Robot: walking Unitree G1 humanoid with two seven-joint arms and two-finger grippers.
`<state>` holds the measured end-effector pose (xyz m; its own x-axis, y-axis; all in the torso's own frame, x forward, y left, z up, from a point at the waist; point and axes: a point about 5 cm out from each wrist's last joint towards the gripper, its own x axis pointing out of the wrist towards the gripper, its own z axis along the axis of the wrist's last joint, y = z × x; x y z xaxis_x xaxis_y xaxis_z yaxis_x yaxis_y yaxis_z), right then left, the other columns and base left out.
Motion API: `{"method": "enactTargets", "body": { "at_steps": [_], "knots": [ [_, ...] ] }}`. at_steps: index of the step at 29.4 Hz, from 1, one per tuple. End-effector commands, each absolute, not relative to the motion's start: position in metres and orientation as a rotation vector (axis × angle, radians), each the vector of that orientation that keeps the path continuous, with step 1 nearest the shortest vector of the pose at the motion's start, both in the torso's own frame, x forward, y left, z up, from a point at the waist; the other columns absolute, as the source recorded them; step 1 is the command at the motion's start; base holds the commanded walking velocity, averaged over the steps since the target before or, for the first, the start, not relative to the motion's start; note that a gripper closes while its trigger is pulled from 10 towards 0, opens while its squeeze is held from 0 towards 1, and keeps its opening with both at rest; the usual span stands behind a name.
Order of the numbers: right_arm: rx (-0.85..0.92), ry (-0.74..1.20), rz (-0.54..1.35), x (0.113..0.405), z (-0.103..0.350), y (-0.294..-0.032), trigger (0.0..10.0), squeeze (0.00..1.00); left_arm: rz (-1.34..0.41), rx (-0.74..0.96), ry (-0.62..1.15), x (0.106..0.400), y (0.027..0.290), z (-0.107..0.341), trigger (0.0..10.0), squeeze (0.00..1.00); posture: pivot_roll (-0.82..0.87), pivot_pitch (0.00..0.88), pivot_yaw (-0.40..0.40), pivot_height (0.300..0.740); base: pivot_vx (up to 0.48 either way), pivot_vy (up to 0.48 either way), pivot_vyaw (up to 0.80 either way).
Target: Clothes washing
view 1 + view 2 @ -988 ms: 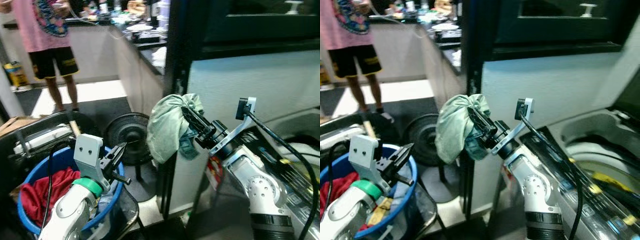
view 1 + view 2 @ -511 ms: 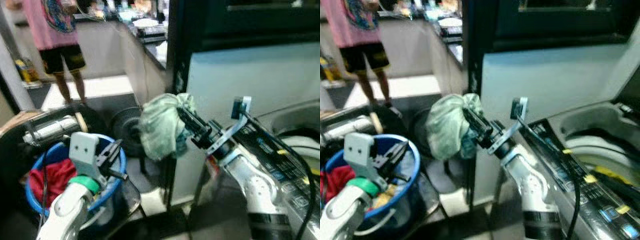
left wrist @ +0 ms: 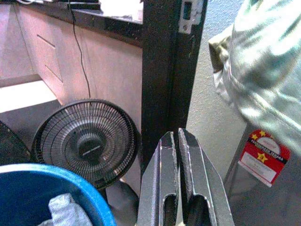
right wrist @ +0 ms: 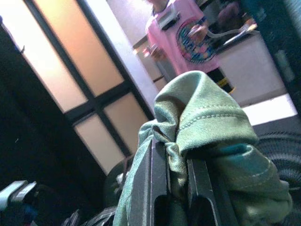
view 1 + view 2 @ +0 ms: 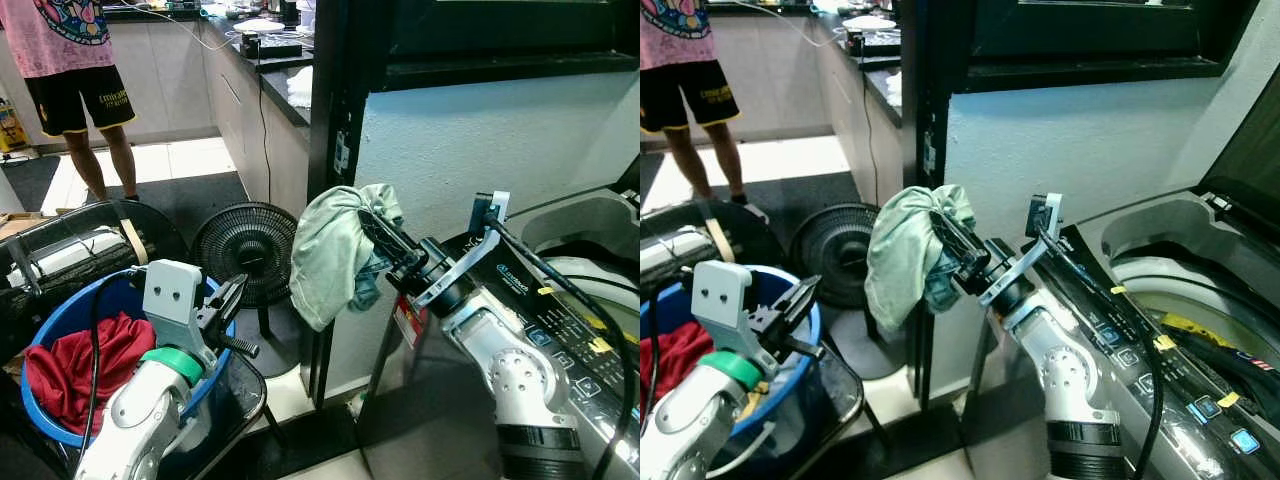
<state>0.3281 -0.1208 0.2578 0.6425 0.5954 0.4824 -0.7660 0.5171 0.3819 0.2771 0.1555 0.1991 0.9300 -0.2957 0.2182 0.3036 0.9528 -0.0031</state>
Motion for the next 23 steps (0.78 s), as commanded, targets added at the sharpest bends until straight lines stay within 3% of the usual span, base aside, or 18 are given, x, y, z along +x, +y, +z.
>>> {"method": "enactTargets", "body": {
  "at_steps": [1,8,23],
  "knots": [
    [0.622,-0.347,0.784,0.332,0.265,-0.124,10.0,0.00,-0.299,-0.027,-0.221,0.279,0.157,0.200,10.0,0.00,0.03,0.005,0.014,0.740,0.000,0.000,0.00],
    [0.689,-0.422,0.724,0.336,0.283,-0.137,10.0,0.00,-0.300,-0.028,-0.266,0.281,0.159,0.216,10.0,0.00,0.03,0.008,0.019,0.740,0.000,0.000,-0.70],
    [0.627,-0.409,0.696,0.339,0.289,-0.135,10.0,0.00,-0.306,-0.018,-0.254,0.281,0.159,0.214,10.0,0.00,0.03,0.000,0.025,0.740,0.000,0.000,-0.80]
  ]
}}
